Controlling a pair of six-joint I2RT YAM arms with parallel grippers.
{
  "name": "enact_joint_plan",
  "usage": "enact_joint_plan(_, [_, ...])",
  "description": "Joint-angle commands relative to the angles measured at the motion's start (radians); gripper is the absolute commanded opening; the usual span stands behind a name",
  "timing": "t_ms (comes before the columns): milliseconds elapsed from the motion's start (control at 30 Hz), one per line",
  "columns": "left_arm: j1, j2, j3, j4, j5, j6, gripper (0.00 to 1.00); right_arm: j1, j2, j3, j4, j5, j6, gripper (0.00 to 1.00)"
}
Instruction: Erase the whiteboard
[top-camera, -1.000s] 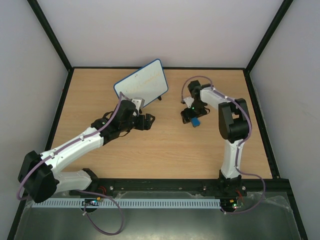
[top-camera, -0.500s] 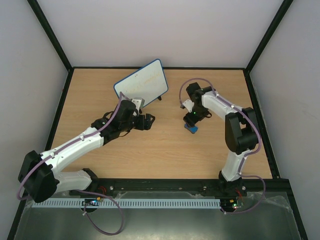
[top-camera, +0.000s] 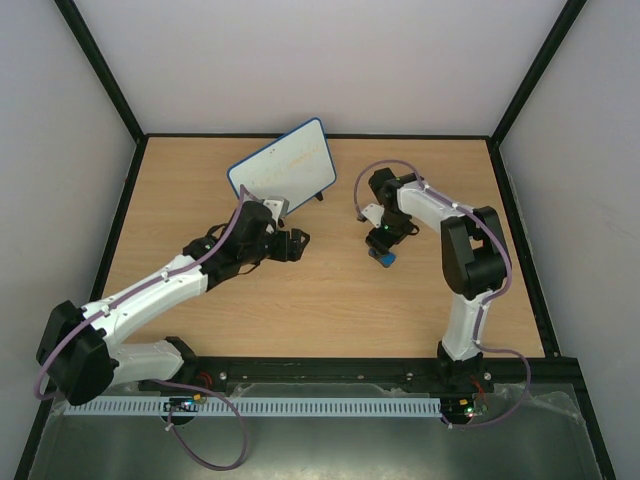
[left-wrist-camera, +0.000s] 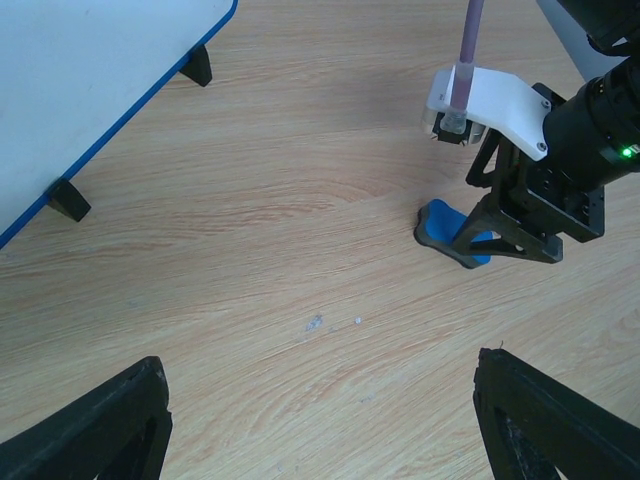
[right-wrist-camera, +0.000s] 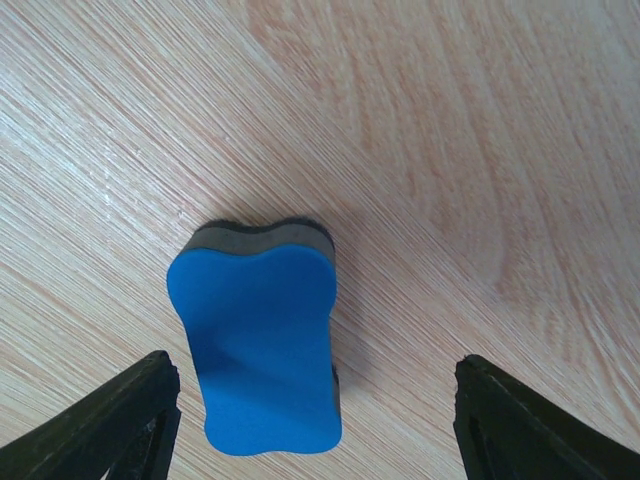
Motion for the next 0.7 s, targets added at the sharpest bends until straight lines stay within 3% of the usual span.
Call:
enact_joint_plan(0, [-0.006, -0.002, -0.007, 0.006, -0.008, -0.001, 0.83, -0.001, 0.007, 0.004, -0.043, -0.022, -0.011, 0.72])
enact_joint_plan(400, [-0.006, 0.006, -0.009, 0.009, -0.003, -0.005, 0.83, -0.001, 0.032, 0.003, -0.047, 0.005, 0.019, 0.55])
enact_joint_plan(533, [-0.006, 0.005, -0.010, 0.009, -0.003, -0.005, 0.83, -0.001, 0.031, -0.007, -0.050, 0.007, 0.017, 0.55])
enact_joint_plan(667, [-0.006, 0.003, -0.011, 0.010, -0.003, -0.004, 0.83, 0.001, 0.025, -0.009, -0.055, 0.003, 0.014, 0.63])
